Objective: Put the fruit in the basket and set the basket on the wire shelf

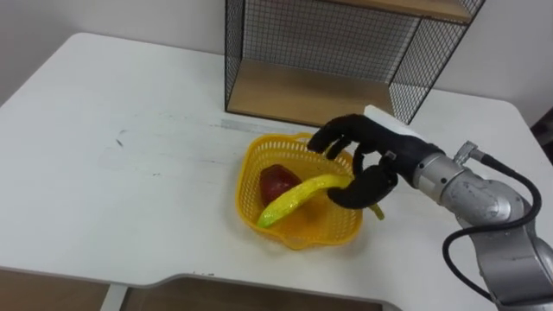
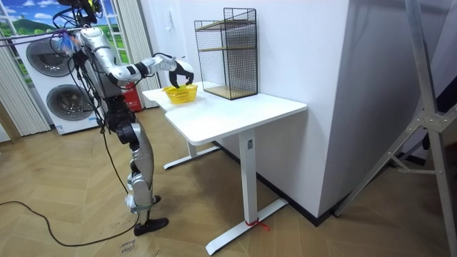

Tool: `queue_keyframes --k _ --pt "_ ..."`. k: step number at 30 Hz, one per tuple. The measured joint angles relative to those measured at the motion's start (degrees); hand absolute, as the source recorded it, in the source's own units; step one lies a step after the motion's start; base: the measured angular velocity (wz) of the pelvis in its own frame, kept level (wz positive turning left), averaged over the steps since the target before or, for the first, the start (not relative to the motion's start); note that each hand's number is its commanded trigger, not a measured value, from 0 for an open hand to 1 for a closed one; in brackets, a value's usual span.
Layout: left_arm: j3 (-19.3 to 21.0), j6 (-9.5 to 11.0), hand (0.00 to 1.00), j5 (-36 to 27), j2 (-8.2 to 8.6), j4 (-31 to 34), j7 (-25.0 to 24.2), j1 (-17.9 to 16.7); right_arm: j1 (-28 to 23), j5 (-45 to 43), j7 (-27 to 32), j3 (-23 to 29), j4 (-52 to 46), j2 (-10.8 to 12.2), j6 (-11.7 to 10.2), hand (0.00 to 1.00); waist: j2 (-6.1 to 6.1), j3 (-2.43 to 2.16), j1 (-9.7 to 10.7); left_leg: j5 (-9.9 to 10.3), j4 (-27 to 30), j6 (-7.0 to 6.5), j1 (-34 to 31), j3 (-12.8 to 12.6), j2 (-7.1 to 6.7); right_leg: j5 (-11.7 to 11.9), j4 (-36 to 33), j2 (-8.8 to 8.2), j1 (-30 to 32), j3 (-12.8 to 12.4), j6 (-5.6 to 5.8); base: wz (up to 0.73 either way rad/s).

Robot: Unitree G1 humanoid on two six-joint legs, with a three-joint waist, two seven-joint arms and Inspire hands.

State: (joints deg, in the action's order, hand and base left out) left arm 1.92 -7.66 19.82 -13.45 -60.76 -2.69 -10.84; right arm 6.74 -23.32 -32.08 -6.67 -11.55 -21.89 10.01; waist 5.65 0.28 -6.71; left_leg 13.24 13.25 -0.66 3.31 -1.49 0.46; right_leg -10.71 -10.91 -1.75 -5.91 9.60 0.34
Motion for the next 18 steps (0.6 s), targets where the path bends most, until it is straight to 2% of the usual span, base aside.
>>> queue_keyframes --k 18 --pt "0.0 0.0 0.00 0.0 0.00 0.0 0.0 0.0 0.0 0.0 -1.2 -0.1 -0.6 0.8 0.1 0.00 0.05 -0.02 0.0 0.0 0.1 0.00 -0.1 0.0 0.00 0.0 0.0 0.00 0.0 0.0 0.00 0.00"
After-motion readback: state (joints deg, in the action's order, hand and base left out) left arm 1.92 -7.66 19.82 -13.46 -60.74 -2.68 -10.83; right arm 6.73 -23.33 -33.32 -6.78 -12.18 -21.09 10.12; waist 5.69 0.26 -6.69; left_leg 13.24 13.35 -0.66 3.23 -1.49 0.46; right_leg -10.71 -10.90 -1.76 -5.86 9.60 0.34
